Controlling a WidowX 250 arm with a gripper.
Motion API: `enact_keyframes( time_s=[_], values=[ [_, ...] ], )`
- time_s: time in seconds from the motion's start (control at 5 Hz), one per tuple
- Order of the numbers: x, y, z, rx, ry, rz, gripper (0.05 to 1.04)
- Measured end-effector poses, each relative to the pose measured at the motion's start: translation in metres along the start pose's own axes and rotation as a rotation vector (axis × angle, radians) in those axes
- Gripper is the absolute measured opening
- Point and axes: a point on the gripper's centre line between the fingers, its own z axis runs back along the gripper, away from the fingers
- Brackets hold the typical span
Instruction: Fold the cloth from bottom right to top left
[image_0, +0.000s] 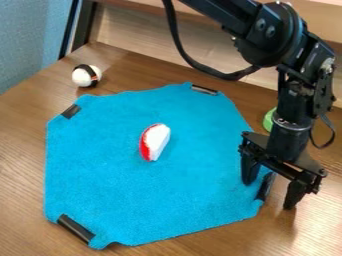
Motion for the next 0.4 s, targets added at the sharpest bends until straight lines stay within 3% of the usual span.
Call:
enact_keyframes(
  time_s=[0.2,0.4],
  values=[
    [0.0000,0.0022,-0.0025,0.012,-0.007,-0.002,0.952],
    [-0.0002,0.0065,-0.0043,0.003,-0.010,0.019,0.672]
  ],
)
